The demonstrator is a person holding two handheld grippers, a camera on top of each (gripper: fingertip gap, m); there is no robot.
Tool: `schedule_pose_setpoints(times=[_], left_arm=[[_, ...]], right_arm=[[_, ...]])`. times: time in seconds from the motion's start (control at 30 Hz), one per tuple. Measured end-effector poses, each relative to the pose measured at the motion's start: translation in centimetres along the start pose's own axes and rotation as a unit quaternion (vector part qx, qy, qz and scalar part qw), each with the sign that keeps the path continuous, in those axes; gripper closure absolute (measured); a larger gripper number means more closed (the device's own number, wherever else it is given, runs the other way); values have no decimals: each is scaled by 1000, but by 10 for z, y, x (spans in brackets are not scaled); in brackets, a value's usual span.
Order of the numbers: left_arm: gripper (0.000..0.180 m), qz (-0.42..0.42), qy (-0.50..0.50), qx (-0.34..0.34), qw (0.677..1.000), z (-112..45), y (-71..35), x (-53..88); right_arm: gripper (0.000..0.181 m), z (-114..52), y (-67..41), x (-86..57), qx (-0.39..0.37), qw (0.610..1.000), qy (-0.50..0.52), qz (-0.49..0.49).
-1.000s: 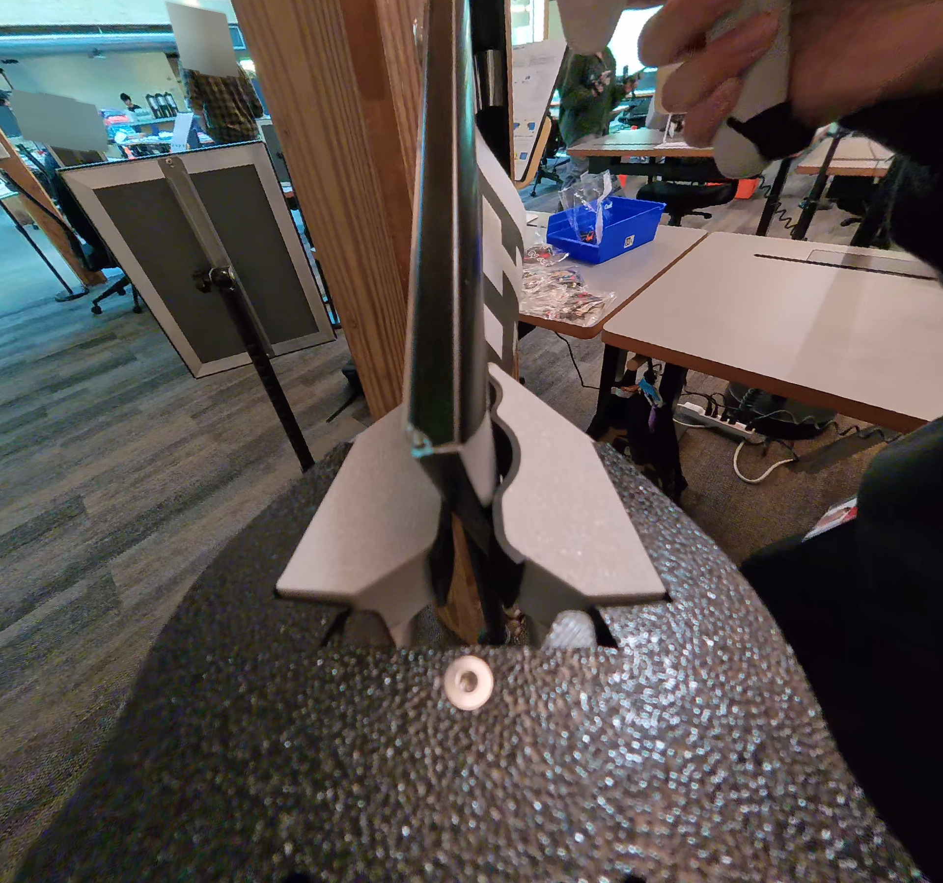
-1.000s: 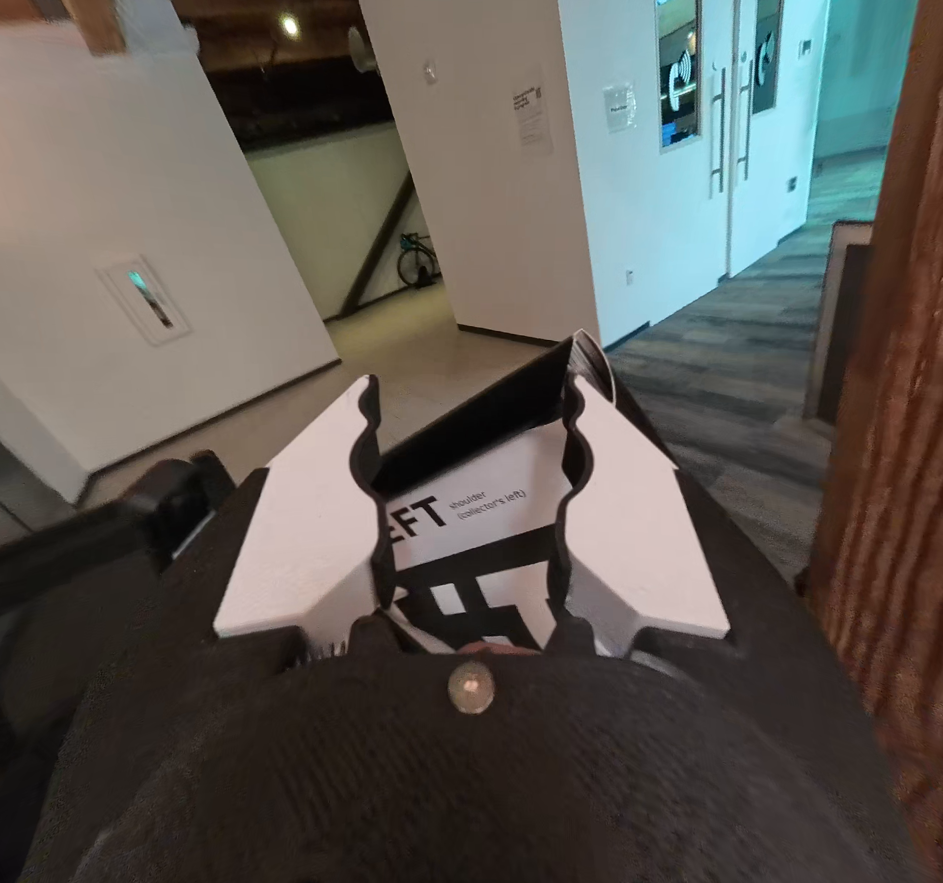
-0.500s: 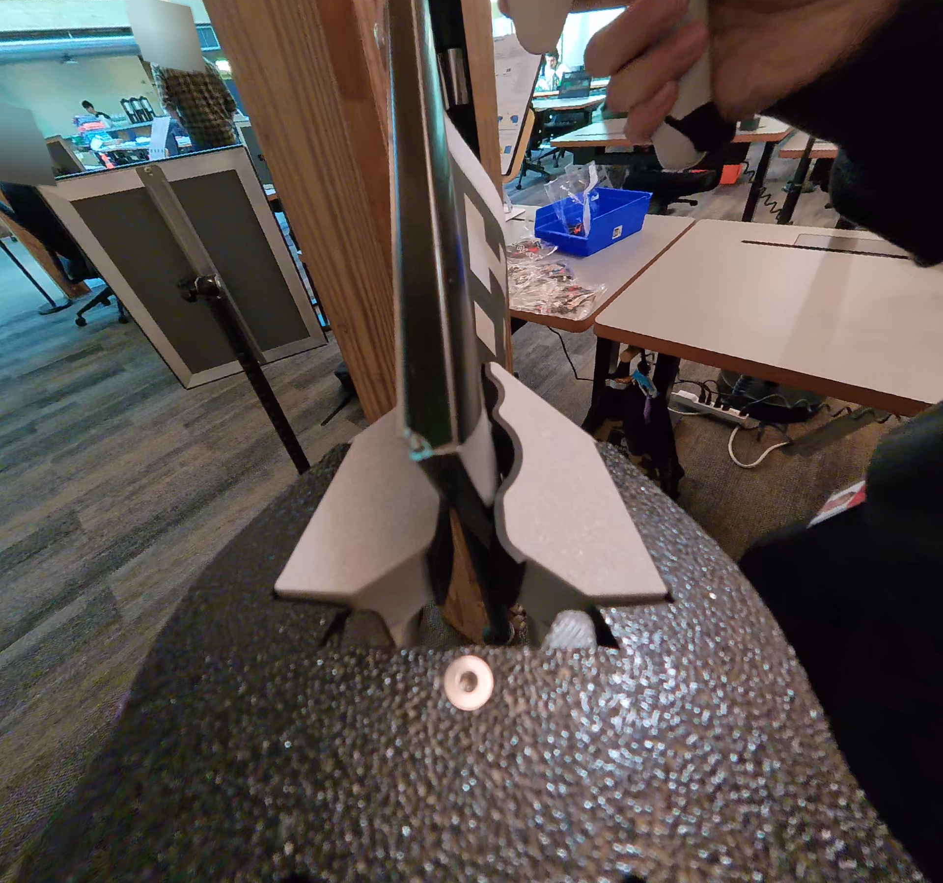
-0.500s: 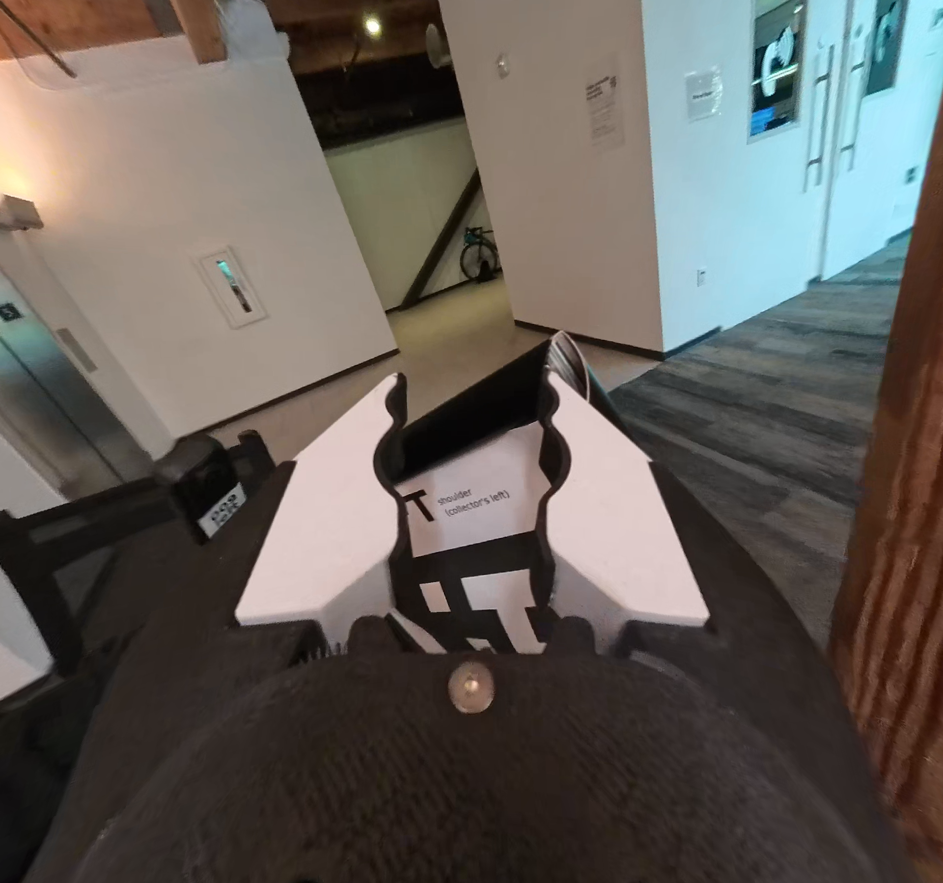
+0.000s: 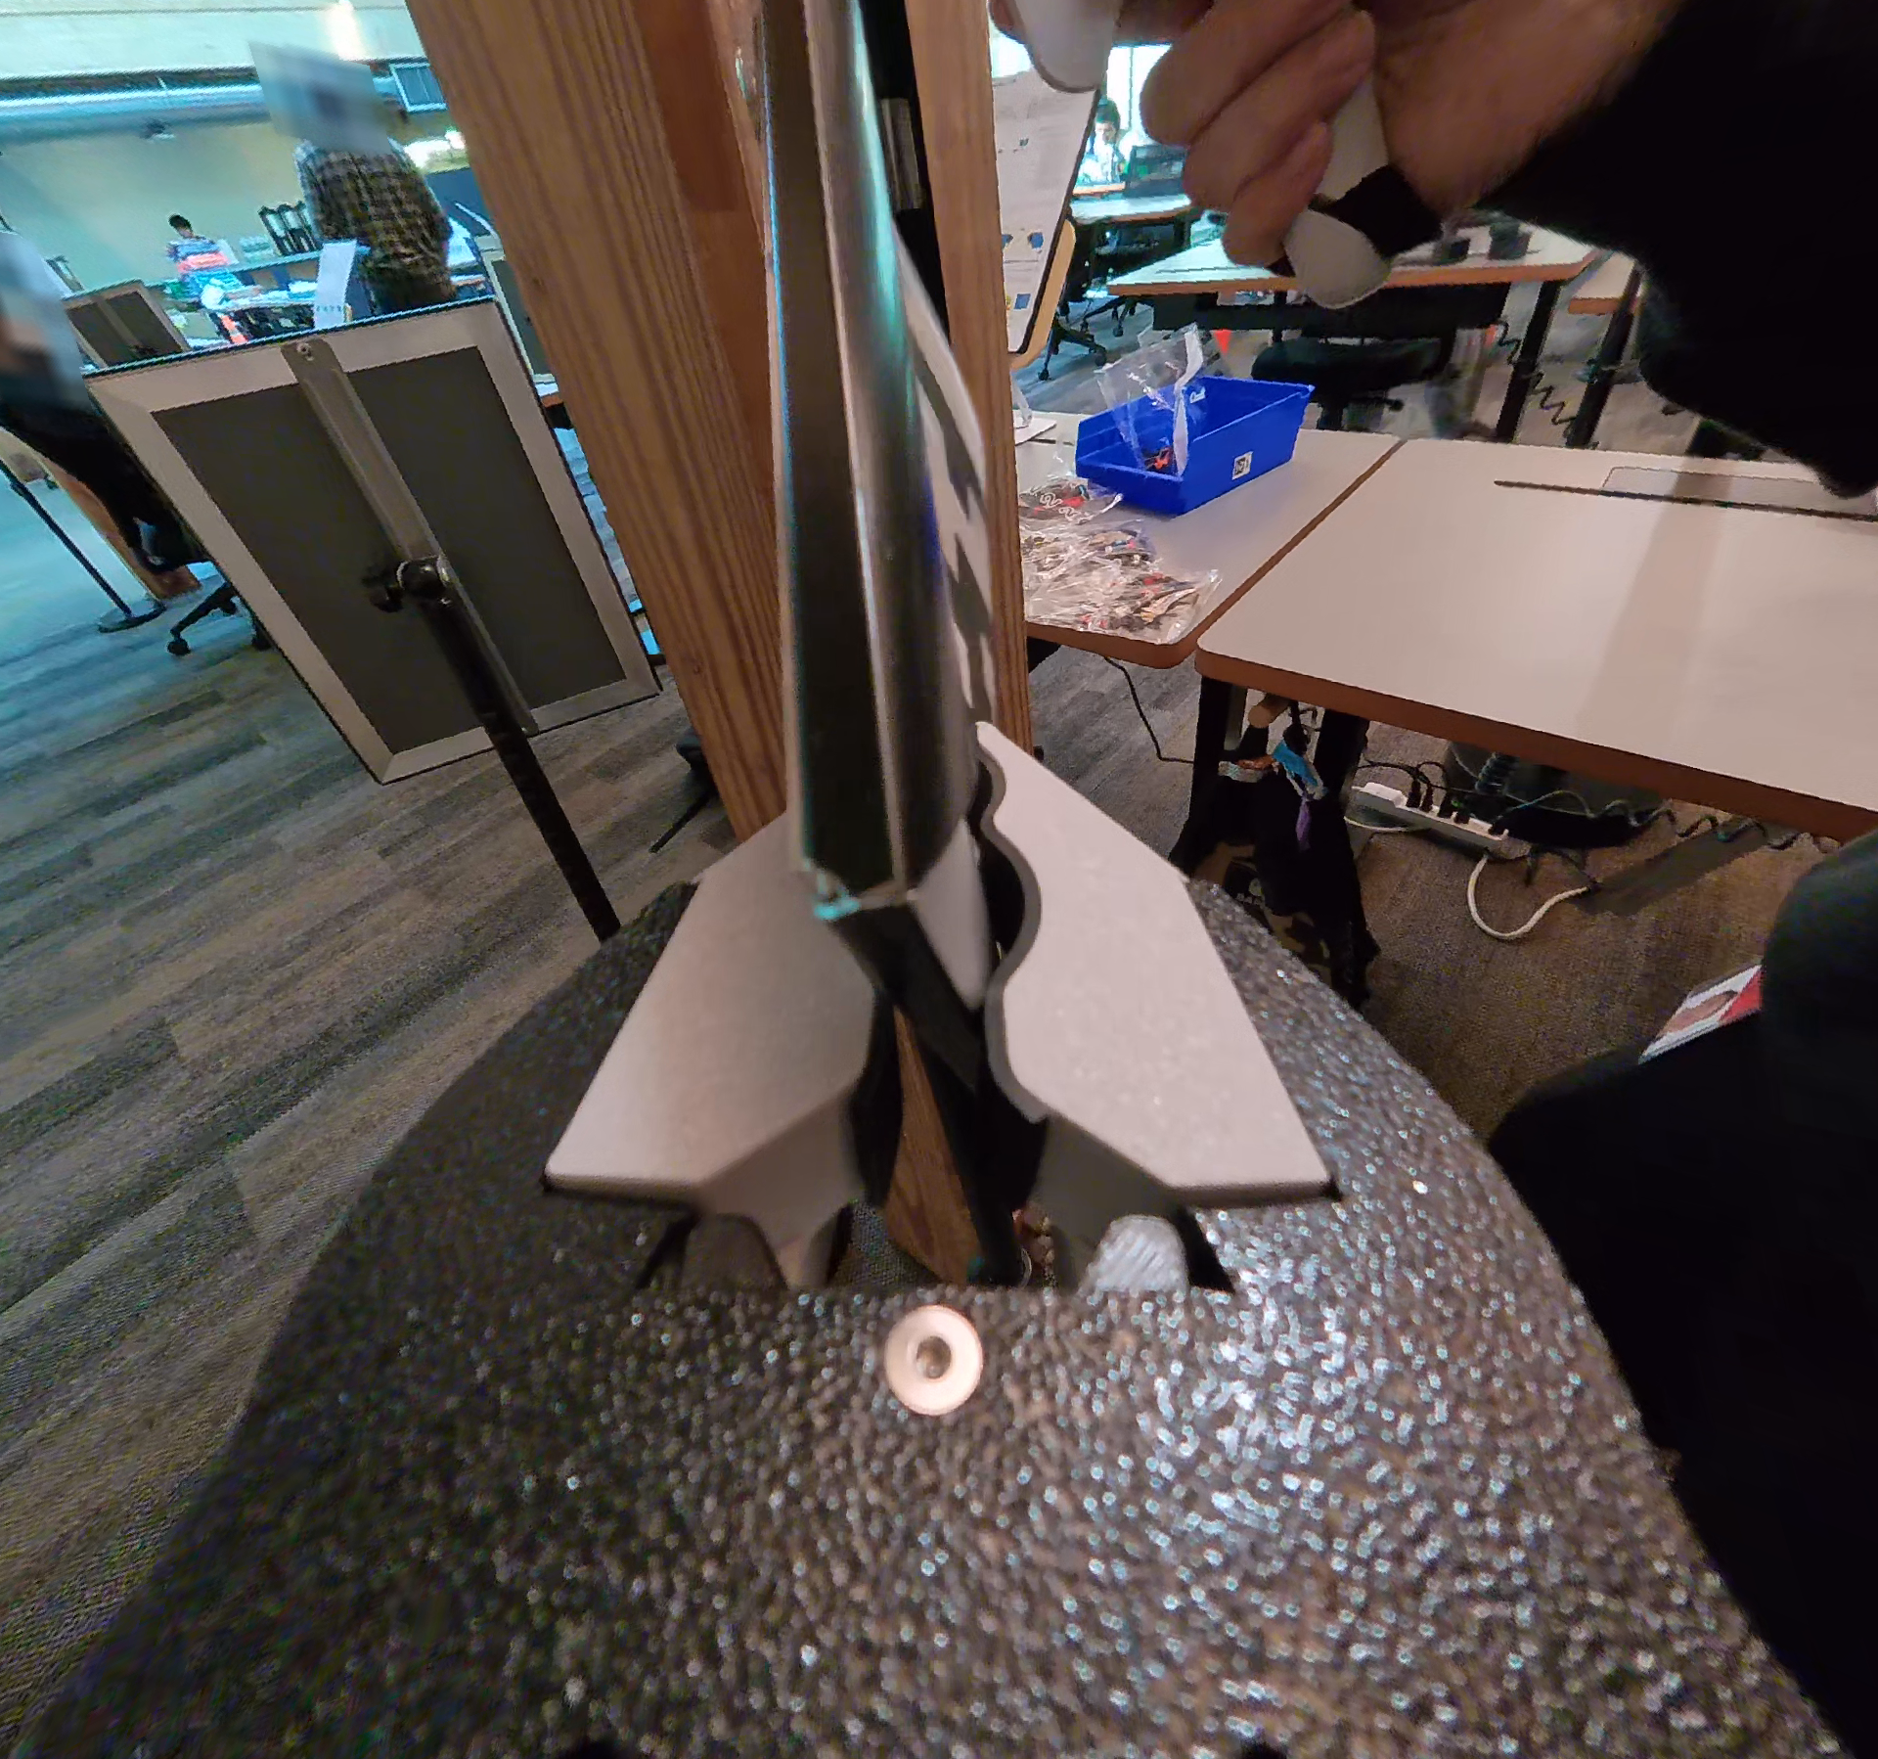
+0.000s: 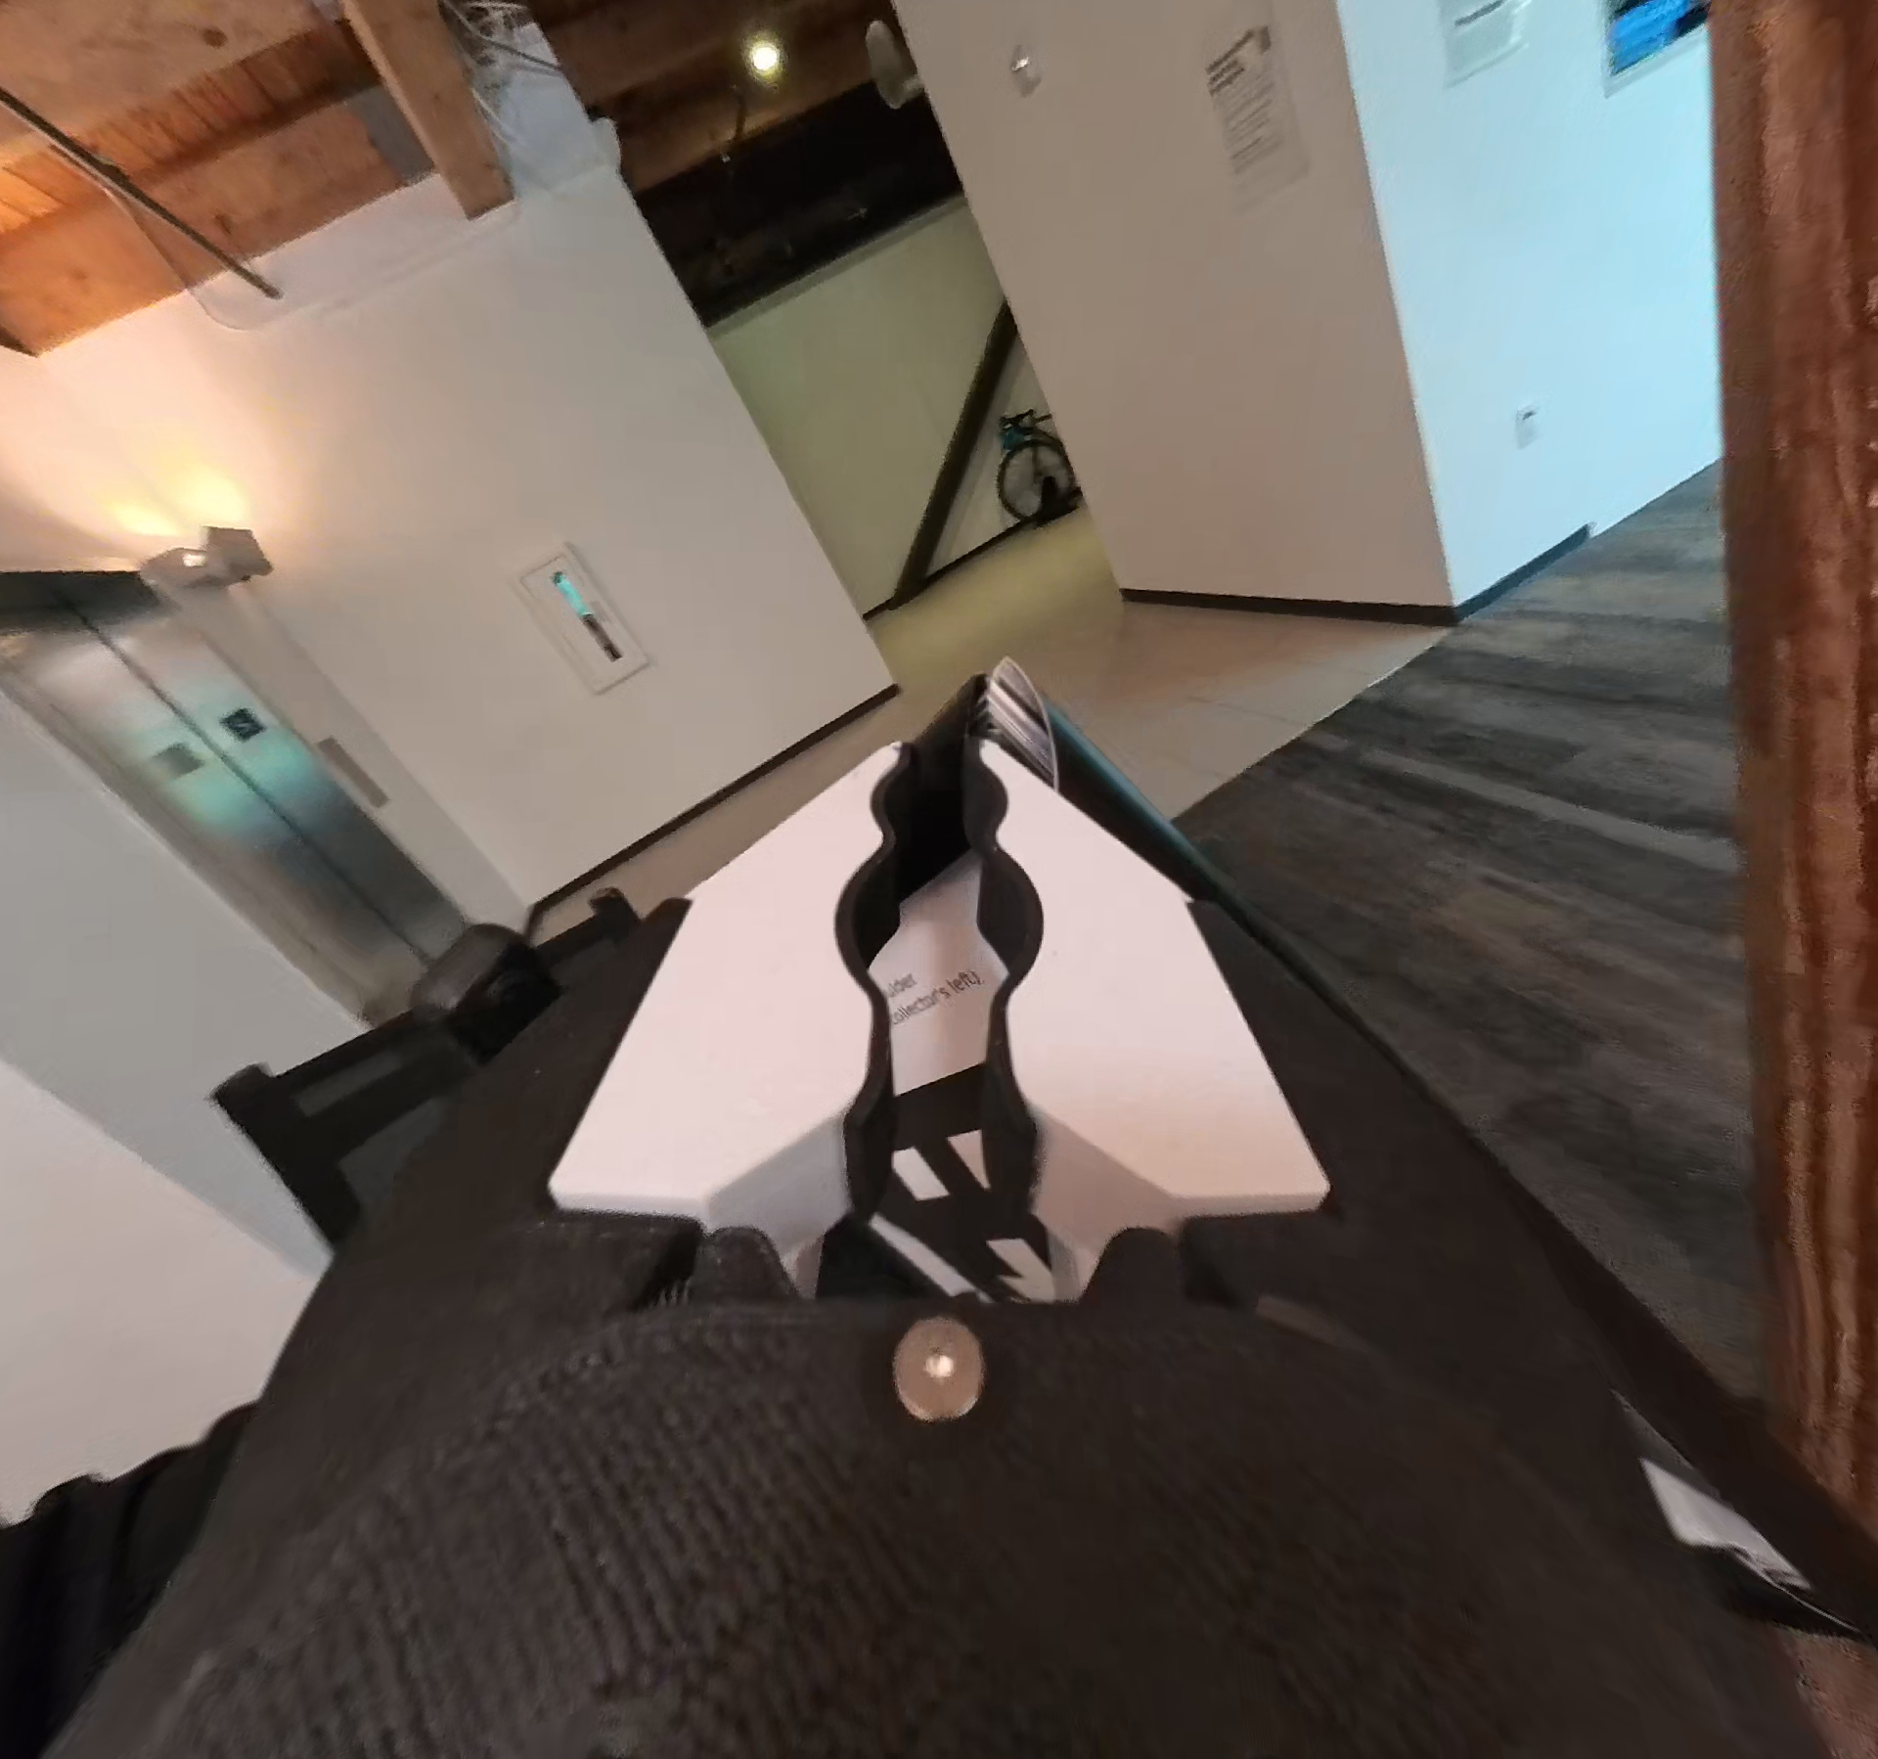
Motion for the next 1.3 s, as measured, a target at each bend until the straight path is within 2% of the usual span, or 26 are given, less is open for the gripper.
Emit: schedule_pose_setpoints(times=[0.03,0.13,0.3,0.6,0.83,1.0,1.3], left_arm=[[176,-1,2,-1,1000,1,0,0],[175,-7,7,2,1000,3,1,0],[174,-13,5,3,1000,2,0,1],[171,-27,-2,8,1000,0,0,3],[170,-25,-11,5,1000,4,1,7],[169,-31,-7,5,999,5,3,9],[167,-37,-5,7,999,5,3,11]], right_arm=[[175,-1,0,-2,4,1000,-17,-15],[178,-2,-2,-10,16,996,-74,-56],[173,-6,-6,-16,41,990,-113,-67],[181,-15,-9,-24,51,982,-120,-138],[169,-28,-15,-23,90,978,-130,-140],[181,-36,-17,-28,117,969,-131,-171],[181,-41,-18,-33,120,958,-148,-213]])
Point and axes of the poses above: each gripper's, where its closed fingertips meet, z back along the fingers, y out of its underside, x = y × z across the jaws, the point moved 9 cm from there along z, back along the fingers, and after that the axes turned 2 degrees about y, right-handed, at the moved point
